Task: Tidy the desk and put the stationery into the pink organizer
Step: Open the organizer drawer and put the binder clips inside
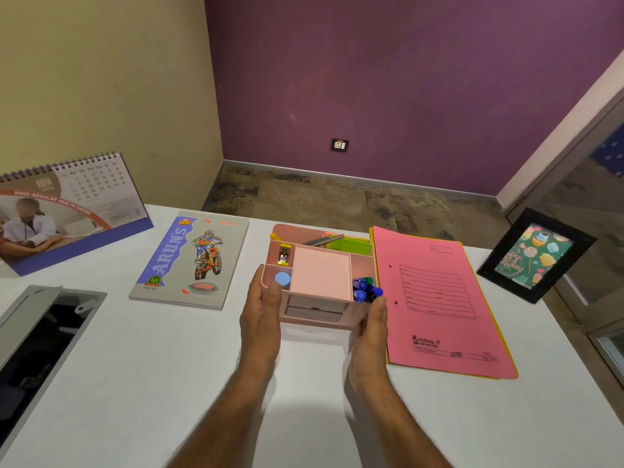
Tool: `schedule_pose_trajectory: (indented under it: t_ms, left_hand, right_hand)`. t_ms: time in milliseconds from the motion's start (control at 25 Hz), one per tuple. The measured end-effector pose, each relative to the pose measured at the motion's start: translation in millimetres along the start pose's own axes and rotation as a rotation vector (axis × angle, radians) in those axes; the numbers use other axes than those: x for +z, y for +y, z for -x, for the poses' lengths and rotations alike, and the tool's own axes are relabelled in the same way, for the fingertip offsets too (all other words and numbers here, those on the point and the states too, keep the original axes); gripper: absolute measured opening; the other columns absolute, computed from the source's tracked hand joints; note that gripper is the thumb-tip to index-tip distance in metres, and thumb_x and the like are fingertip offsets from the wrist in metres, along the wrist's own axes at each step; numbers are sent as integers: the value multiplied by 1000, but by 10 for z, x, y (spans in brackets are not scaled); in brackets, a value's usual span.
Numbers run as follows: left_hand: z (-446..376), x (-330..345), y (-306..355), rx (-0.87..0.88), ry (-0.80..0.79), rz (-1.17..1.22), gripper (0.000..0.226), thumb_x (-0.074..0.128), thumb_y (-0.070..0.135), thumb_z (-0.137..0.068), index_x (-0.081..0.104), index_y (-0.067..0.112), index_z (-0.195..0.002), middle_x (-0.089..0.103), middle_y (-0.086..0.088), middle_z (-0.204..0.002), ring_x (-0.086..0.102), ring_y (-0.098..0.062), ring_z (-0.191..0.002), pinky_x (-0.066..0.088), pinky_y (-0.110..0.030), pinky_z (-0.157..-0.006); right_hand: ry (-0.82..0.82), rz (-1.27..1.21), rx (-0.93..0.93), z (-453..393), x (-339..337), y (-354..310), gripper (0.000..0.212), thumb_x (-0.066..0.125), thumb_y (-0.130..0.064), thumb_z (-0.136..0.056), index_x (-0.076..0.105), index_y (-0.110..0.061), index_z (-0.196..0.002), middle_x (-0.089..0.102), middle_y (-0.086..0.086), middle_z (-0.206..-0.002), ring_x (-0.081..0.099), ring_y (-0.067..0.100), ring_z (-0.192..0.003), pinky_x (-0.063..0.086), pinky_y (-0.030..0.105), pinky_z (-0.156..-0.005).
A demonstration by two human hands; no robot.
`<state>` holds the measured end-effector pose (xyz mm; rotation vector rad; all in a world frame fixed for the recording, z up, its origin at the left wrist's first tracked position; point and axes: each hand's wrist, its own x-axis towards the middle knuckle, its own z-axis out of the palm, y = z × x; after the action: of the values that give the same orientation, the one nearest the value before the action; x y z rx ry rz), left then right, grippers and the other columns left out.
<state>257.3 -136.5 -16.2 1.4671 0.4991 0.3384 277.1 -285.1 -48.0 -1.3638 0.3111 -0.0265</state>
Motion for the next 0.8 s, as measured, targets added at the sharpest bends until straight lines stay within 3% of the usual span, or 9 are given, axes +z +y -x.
schedule_pose_trajectory:
  t_ms: [120,360,560,680,800]
  left_hand:
    - [-315,147,63,3,1,-14,71,33,71,-88,39,33,-147,53,7,-141,47,-8,-121,35,-12,-86]
    - [-766,331,-100,-47,-33,-44,73,29,68,-83,38,34,-147,53,3,-141,50,-17,-125,40,-34,-100]
    - [-919,370,-268,-52,-11,2,65,31,71,-84,47,38,-138,61,10,-123,57,-15,-117,50,-32,-89]
    - [-963,380,-280,-77,-4,32,65,31,73,-82,47,40,-135,61,9,-125,57,-16,-118,51,-41,-96]
    - [-966,350,-256,-44,-47,10,62,30,70,-86,46,39,-137,62,17,-117,58,-8,-112,52,-25,-84]
  right_hand:
    - [45,24,-60,-328,144,-128,82,50,-89,-67,39,-52,-139,43,-9,-148,43,15,-135,33,55,-112]
    - [35,45,-77,-812,231,-7,72,49,-90,-67,43,-58,-132,48,-9,-143,47,15,-132,35,57,-110]
    - [23,69,-60,-1015,252,124,54,48,-86,-74,48,-64,-124,55,-14,-137,50,12,-129,36,58,-109]
    - [-5,74,-33,-1088,260,161,58,47,-86,-74,49,-59,-126,58,-14,-133,52,12,-127,35,58,-110]
    - [-12,86,-39,-1076,278,145,58,48,-85,-75,50,-59,-126,59,-14,-133,52,14,-128,35,59,-110]
